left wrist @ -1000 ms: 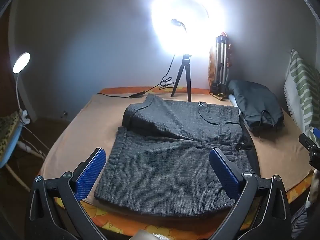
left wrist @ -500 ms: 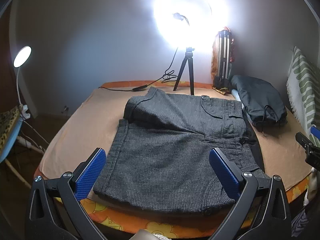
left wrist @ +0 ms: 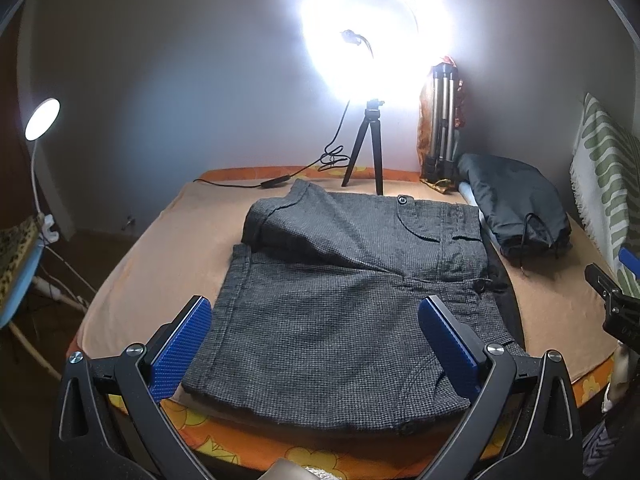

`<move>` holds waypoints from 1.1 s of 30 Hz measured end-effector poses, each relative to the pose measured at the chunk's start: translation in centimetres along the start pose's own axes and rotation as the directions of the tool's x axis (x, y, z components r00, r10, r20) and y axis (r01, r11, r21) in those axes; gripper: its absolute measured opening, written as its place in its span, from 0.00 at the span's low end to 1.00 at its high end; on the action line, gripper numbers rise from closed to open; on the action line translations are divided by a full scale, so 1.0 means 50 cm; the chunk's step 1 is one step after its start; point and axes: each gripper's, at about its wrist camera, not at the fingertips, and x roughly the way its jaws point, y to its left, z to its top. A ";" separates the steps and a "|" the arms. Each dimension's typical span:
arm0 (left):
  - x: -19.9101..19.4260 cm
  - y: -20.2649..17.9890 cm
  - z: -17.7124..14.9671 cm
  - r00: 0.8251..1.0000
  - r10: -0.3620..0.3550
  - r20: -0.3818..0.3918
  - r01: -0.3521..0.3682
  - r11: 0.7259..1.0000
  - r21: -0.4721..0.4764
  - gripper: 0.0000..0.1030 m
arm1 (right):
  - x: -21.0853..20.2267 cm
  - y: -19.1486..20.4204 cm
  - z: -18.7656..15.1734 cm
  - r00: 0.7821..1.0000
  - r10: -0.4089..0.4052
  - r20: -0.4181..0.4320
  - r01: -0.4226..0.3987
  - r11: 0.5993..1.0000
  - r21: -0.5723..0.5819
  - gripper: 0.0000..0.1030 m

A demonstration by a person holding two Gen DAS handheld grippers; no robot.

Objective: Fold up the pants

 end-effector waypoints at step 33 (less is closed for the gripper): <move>0.017 -0.029 0.011 1.000 -0.014 -0.013 0.014 1.000 -0.005 1.00 | 0.022 -0.003 -0.009 0.998 0.053 -0.041 -0.052 0.998 0.017 1.00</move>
